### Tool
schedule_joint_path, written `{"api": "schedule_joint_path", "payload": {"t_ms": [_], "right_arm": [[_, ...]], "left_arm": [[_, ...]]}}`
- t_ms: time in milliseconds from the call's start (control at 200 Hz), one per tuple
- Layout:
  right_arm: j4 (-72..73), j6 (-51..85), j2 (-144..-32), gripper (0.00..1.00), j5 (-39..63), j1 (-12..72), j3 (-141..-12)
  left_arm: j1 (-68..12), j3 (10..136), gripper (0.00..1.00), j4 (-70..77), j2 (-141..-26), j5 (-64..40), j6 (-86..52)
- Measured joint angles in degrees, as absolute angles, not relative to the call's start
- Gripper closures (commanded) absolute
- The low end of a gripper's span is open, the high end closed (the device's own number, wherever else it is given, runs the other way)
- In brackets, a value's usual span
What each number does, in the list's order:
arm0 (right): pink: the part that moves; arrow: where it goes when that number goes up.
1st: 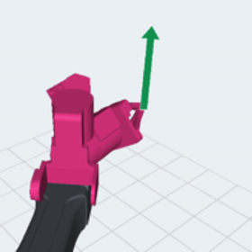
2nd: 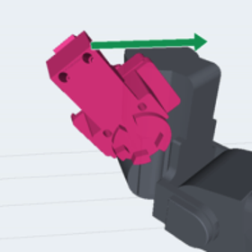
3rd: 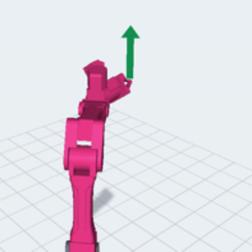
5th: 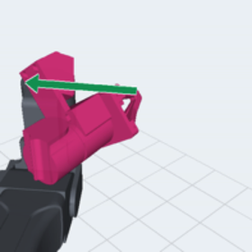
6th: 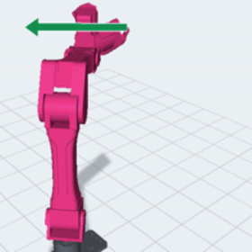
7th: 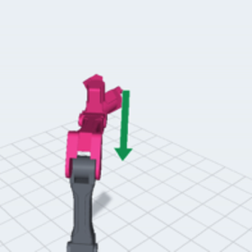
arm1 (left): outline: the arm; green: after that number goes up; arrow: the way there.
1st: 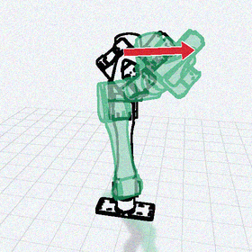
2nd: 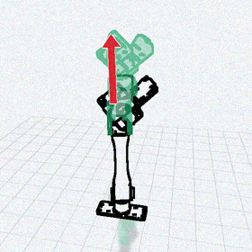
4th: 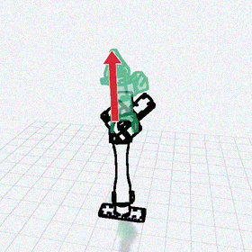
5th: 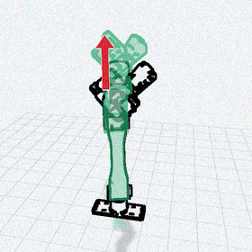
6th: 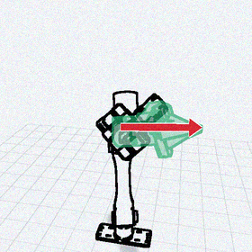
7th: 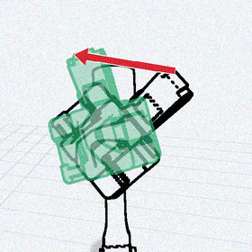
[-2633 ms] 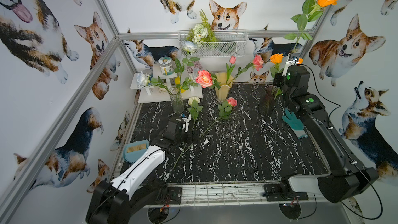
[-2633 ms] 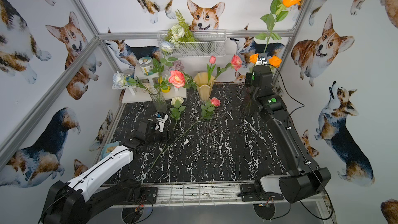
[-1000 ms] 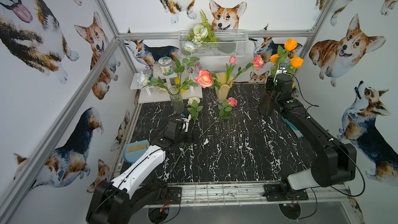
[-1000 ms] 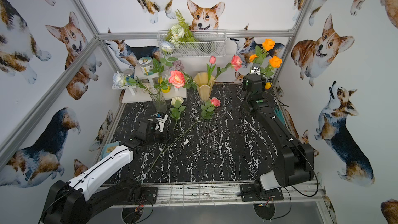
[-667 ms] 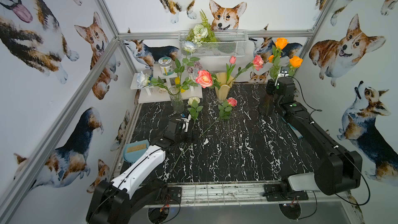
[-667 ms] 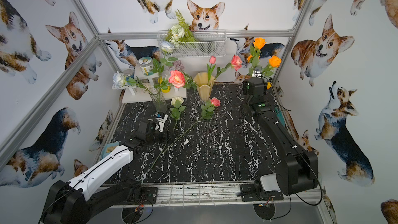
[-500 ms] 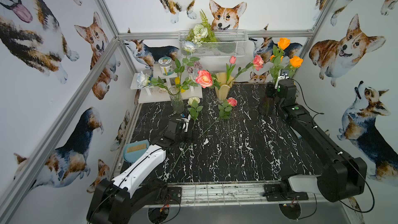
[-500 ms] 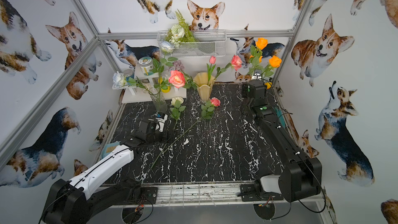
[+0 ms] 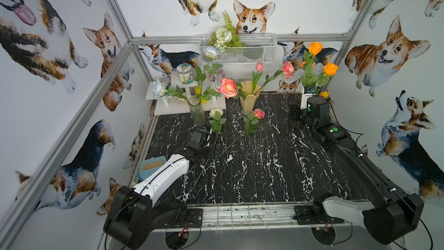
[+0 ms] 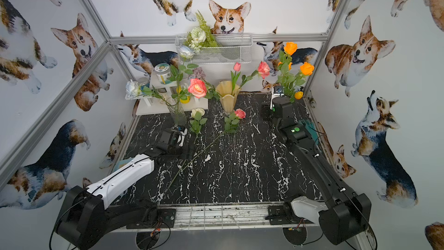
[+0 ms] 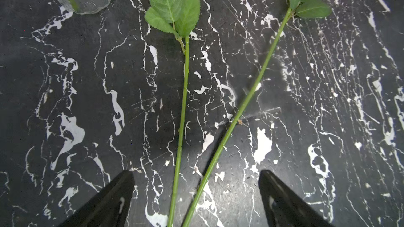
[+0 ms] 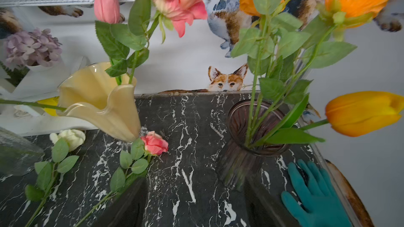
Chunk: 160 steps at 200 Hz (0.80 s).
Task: Arrange the flowers in different vases according to their variety
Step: Insert the flower into the vase, then pick up the flower at the center of the board.
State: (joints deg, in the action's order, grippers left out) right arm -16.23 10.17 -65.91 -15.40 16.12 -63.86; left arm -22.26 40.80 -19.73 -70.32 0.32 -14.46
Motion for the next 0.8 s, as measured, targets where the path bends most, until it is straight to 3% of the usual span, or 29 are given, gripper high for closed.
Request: {"api": "schedule_joint_path", "payload": {"t_ms": [195, 465, 801], "right_arm": [[-20.2, 12.1, -62.4, 0.25, -11.7, 16.2, -61.3], [-23.4, 14.4, -59.3, 0.25, -8.4, 16.2, -58.7], [-25.6, 16.2, -57.2, 0.25, -5.8, 16.2, -56.6]], "left_arm": [[-22.2, 45.8, 0.10, -22.3, -75.7, 1.1, -13.6], [-21.9, 51.3, 0.23, -26.2, -83.6, 1.0, -12.4], [-21.3, 56.9, 0.33, -28.5, -92.5, 0.9, -10.9]]}}
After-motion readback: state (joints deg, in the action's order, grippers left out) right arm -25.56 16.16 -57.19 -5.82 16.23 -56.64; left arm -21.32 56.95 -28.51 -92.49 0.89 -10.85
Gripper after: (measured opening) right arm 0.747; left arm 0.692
